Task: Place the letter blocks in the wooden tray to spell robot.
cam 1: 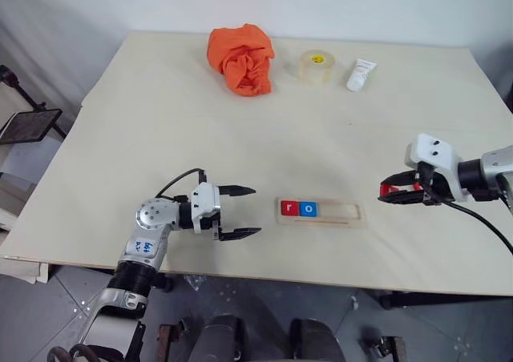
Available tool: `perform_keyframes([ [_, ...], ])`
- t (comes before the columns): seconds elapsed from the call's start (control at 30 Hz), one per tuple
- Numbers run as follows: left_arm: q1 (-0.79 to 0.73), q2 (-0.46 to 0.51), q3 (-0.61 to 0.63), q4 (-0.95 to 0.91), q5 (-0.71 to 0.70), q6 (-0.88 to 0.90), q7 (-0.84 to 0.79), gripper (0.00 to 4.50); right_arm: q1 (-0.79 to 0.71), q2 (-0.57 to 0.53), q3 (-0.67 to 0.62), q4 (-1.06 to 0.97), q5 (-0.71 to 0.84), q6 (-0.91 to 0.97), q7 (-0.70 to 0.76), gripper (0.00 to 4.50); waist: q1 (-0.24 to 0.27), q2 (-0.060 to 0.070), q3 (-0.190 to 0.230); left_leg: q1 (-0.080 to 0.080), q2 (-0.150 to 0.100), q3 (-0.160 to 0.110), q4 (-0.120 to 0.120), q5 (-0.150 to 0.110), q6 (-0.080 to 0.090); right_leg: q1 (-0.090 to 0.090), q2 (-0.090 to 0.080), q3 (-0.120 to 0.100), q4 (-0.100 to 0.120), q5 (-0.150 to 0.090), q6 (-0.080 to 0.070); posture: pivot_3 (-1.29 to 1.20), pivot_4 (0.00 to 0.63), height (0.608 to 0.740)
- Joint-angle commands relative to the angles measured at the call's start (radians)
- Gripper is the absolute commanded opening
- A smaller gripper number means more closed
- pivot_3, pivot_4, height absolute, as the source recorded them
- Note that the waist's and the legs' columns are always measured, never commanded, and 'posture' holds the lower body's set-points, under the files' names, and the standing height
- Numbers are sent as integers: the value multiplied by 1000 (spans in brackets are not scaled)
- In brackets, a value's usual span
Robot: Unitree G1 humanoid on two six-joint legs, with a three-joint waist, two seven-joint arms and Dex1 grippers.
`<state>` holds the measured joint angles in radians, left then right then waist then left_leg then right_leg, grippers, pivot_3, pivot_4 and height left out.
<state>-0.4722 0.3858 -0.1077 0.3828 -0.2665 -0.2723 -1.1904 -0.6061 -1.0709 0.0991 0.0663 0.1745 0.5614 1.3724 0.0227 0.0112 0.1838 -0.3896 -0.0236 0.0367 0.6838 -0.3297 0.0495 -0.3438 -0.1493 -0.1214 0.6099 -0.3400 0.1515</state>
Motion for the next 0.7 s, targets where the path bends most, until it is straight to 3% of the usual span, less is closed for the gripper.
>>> perform_keyframes([
  [0.03,-23,-6,-4,11,2,-28,-12,4500,-48,26,58,-72,-3,46,12,1411,0,0,0,0,0,0,0,0,0,0,0,0,0,0,0,0,150,740],
  [0.23,-18,-7,-14,19,5,-54,-30,4500,-141,126,199,-131,-45,105,-7,1411,-2,0,0,0,0,0,0,0,0,-2,0,0,1,0,0,0,150,740],
  [0.7,-11,-12,-20,13,6,-66,-23,4500,-182,208,288,-104,-95,104,-46,1411,-3,0,0,-1,-1,-1,0,0,0,-3,0,-1,3,0,0,0,150,740],
])
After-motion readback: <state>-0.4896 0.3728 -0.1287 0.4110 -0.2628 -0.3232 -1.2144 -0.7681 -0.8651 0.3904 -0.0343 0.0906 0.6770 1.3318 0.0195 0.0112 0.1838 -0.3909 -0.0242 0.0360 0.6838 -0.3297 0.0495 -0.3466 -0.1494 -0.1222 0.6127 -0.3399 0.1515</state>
